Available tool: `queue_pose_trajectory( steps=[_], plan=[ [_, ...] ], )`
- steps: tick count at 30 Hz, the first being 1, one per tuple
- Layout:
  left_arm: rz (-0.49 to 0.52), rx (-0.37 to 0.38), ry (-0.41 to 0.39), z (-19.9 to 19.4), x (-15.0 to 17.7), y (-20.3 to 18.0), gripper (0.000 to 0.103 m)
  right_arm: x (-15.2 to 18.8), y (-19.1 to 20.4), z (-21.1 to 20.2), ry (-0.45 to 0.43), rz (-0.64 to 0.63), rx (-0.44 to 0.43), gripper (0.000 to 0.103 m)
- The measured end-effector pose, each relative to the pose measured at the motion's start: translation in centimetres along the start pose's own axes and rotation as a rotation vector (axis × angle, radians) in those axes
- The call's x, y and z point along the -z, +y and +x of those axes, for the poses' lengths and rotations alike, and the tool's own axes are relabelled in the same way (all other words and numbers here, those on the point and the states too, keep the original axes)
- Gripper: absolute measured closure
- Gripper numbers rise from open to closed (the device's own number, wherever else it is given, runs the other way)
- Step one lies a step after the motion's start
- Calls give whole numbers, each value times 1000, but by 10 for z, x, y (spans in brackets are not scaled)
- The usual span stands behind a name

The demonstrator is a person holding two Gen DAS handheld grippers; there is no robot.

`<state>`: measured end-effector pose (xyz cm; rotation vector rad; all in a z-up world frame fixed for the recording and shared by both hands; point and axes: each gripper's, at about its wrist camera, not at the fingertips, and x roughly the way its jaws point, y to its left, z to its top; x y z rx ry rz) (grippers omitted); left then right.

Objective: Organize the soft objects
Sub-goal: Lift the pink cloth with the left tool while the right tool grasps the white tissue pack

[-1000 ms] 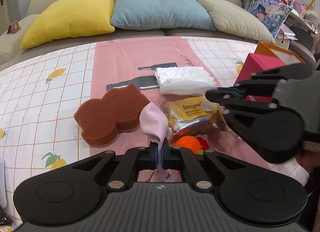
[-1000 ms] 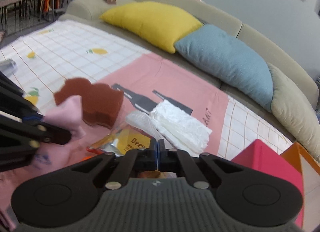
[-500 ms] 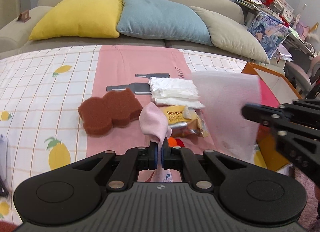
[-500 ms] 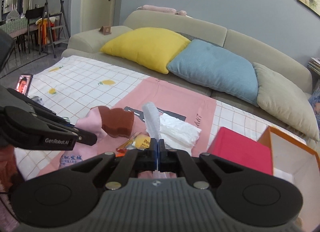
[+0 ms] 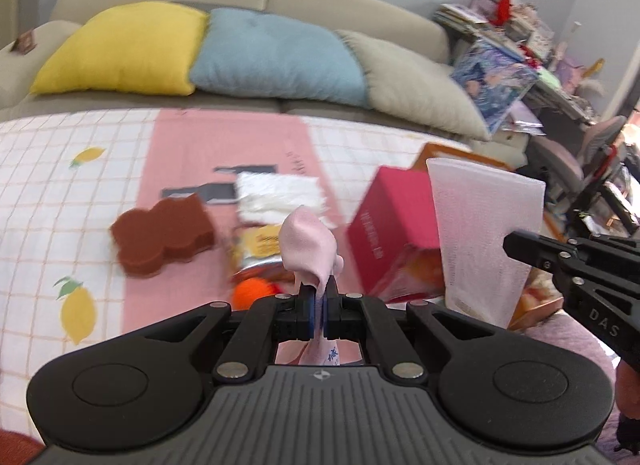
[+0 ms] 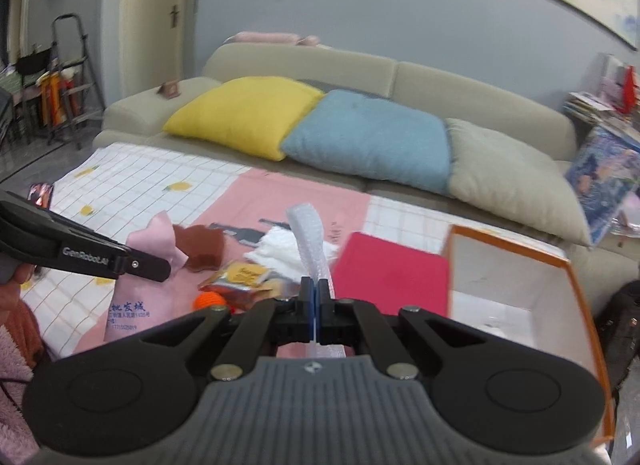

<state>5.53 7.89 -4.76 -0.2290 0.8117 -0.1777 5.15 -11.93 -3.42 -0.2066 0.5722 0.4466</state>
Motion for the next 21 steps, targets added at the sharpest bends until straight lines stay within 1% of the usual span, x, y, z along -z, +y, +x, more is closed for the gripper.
queue_pose_trajectory(
  steps=[3, 6, 11, 14, 17, 21],
  plan=[
    [28, 47, -17, 0, -9, -19, 100, -1, -16, -14, -28, 26, 45, 103],
    [79, 91, -30, 3, -19, -41, 100, -3, -32, -24, -55, 39, 95, 103],
    [163, 165, -51, 12, -39, -82, 100, -2, -62, -33, -76, 27, 186, 103],
    [197, 223, -58, 21, -52, -106, 100, -1, -81, -33, -68, 0, 238, 103],
    [228, 261, -58, 34, -64, -133, 100, -1, -102, -29, -45, -33, 287, 103],
    [253, 312, -44, 55, -77, -166, 100, 4, -130, -16, 5, -72, 350, 103]
  ],
)
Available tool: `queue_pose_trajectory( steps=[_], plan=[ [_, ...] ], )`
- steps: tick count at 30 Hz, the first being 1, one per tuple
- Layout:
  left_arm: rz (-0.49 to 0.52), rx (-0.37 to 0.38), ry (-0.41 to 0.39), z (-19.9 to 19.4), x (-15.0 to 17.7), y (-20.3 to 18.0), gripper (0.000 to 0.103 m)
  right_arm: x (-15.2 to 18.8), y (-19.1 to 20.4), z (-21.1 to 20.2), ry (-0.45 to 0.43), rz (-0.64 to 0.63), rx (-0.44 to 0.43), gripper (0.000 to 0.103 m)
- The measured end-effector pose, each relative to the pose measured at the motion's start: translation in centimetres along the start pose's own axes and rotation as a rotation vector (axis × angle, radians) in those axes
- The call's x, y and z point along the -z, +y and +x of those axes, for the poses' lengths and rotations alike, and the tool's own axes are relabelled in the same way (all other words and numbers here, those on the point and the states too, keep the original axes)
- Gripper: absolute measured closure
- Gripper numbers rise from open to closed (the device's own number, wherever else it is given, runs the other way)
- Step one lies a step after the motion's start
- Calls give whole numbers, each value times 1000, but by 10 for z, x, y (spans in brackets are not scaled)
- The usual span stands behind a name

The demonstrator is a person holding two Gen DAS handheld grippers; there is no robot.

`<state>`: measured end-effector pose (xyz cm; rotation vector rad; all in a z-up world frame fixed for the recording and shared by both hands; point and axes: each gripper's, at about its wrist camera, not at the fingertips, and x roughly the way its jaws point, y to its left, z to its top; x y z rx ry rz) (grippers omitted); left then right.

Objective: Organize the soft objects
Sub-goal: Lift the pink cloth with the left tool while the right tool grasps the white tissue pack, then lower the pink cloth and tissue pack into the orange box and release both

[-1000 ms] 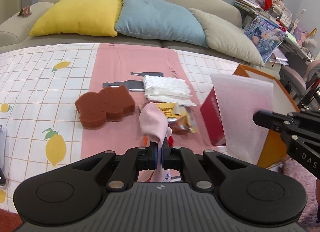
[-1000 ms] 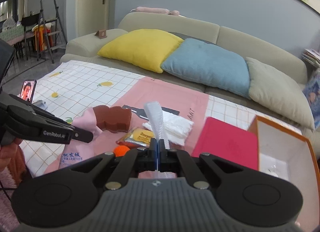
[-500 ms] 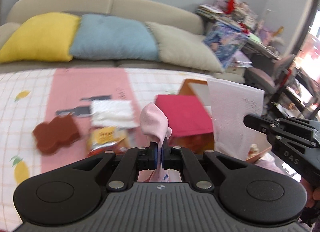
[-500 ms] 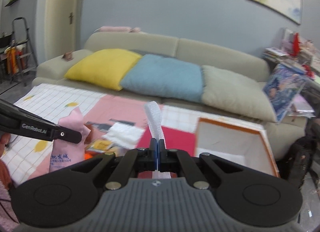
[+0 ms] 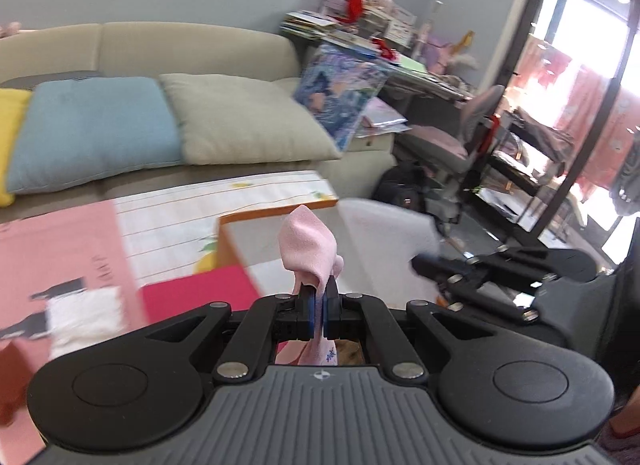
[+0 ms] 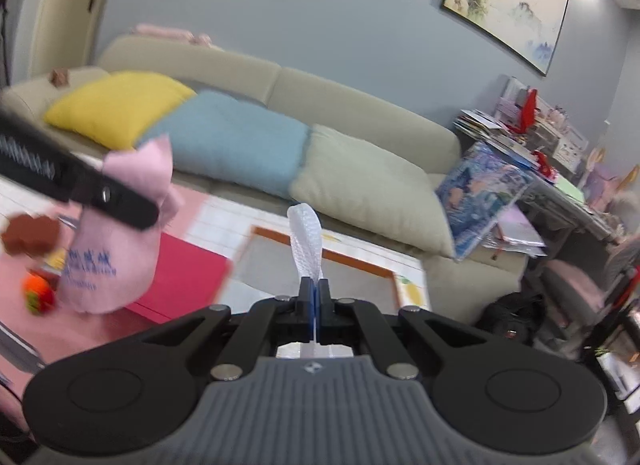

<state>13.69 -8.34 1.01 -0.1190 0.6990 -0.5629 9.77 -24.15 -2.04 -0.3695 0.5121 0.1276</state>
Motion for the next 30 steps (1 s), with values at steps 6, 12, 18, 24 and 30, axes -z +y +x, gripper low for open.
queue_pose_trajectory(
  steps=[6, 12, 18, 24, 30],
  plan=[
    [75, 13, 43, 44, -14, -23, 100, 18, -29, 42, 100, -28, 61, 103],
    [133, -12, 100, 76, -18, -35, 100, 40, -44, 89, 245, -7, 21, 103],
    [168, -34, 168, 101, -16, -38, 100, 59, -31, 110, 346, 12, -52, 103],
    [201, -40, 205, 118, -12, -41, 100, 64, -28, 103, 355, 19, -73, 87],
    [254, -42, 246, 137, -6, -48, 100, 58, -35, 88, 299, 58, -84, 70]
  ],
)
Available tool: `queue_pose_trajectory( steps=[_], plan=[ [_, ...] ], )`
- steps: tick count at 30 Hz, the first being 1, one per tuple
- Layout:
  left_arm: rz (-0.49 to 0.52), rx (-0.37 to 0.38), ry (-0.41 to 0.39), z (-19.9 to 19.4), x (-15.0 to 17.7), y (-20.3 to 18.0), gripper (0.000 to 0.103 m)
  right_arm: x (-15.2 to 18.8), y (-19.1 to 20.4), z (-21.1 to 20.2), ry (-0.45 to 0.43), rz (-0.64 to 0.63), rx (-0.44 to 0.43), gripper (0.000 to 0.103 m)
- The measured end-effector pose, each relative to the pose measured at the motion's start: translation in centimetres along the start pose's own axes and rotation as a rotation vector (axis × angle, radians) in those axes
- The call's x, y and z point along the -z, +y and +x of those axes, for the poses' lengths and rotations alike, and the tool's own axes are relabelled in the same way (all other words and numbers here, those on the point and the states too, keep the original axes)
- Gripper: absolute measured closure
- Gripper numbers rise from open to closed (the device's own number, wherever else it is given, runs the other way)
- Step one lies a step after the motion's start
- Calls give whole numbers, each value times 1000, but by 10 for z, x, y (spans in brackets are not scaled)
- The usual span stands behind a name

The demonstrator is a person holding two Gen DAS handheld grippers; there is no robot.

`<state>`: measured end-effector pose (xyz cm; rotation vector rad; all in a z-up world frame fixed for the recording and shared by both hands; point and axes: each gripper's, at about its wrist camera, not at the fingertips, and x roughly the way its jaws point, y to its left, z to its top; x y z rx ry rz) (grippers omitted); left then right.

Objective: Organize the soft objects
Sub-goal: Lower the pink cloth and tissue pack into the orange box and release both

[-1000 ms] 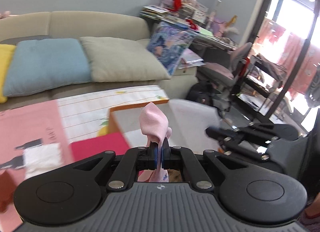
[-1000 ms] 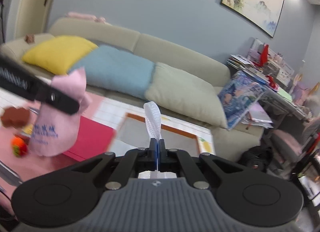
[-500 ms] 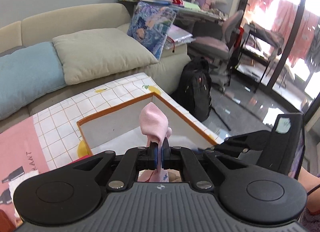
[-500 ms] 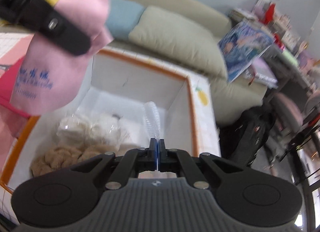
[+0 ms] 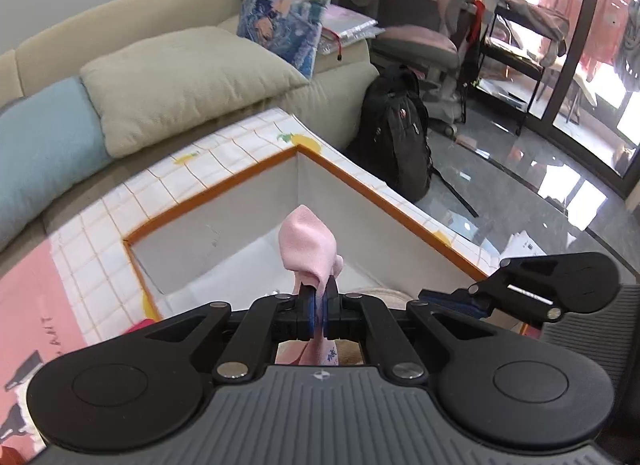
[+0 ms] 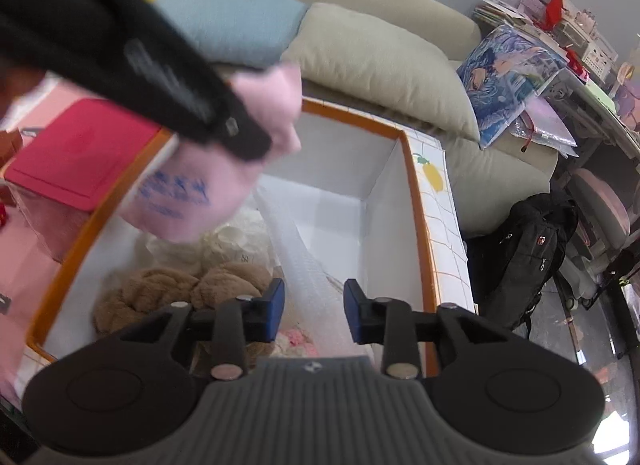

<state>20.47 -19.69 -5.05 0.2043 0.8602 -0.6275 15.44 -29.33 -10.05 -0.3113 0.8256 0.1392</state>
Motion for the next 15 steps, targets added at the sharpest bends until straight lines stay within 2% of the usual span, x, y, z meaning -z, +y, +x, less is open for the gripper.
queue_pose_trajectory(
  steps=[4, 10, 14, 15],
  plan=[
    [-44, 34, 33, 13, 3, 1, 100, -1, -5, 0, -6, 47, 0, 64],
    [-36, 39, 71, 18, 14, 2, 96, 1, -1, 1, 5, 49, 15, 56],
    [-50, 34, 72, 14, 17, 4, 76, 4, 6, -1, -2, 23, 33, 54],
    [-56, 34, 70, 12, 18, 5, 66, 4, 7, -2, -1, 19, 34, 54]
  ],
)
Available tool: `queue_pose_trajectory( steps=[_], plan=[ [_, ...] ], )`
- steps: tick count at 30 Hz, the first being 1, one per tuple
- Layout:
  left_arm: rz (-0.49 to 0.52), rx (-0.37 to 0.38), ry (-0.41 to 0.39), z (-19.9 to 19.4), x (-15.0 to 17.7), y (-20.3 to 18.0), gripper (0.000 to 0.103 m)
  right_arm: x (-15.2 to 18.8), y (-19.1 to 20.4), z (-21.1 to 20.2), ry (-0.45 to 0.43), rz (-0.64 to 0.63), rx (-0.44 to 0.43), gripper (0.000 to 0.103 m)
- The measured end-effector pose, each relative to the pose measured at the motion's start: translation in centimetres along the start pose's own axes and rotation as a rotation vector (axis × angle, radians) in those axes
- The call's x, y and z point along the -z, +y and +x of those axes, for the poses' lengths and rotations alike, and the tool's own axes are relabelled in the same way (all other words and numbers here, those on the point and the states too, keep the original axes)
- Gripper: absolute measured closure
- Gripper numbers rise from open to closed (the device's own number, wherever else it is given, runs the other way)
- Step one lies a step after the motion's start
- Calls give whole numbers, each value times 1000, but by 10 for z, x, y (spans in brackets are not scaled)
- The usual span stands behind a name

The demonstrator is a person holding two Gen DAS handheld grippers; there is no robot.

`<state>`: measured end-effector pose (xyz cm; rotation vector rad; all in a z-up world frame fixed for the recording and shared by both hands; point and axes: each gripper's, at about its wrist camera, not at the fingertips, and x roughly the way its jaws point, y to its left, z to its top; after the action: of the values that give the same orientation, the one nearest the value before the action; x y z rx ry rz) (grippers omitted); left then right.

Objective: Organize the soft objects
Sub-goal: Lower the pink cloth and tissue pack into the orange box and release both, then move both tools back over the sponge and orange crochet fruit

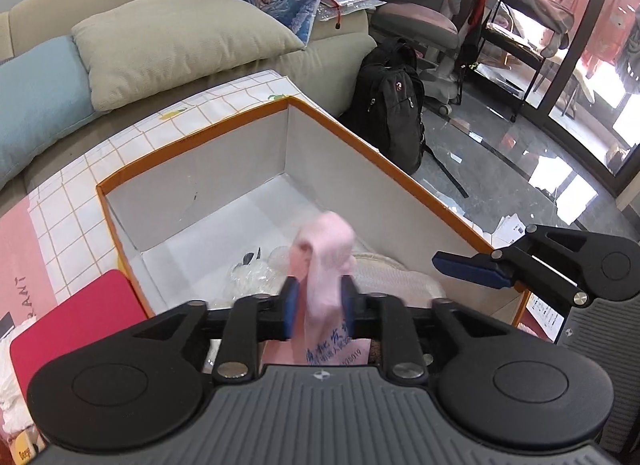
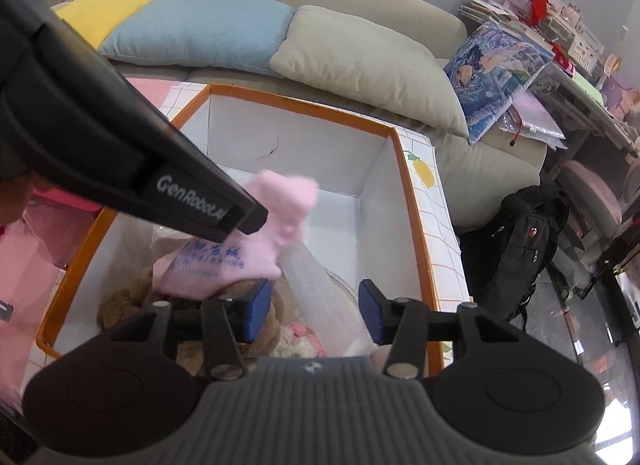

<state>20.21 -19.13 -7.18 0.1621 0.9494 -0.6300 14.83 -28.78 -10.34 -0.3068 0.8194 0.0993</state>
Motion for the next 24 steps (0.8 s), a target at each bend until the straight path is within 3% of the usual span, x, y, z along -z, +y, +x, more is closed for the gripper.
queue_pose_trajectory(
  steps=[2, 8, 12, 16, 24],
  plan=[
    [-18, -1, -13, -5, 1, 2, 46, 0, 2, -2, 1, -3, 4, 53],
    [-75, 10, -64, -21, 1, 8, 35, -3, 4, -9, -7, -10, 26, 44],
    [-77, 3, -110, -38, 4, 10, 35, -5, 10, -19, -23, -13, 32, 37],
    [-44, -56, -182, -63, 11, 7, 35, -7, 19, -32, -35, -26, 50, 33],
    [-66, -133, -275, -109, 41, 20, 35, -5, 55, -56, -76, -38, 161, 30]
  ],
)
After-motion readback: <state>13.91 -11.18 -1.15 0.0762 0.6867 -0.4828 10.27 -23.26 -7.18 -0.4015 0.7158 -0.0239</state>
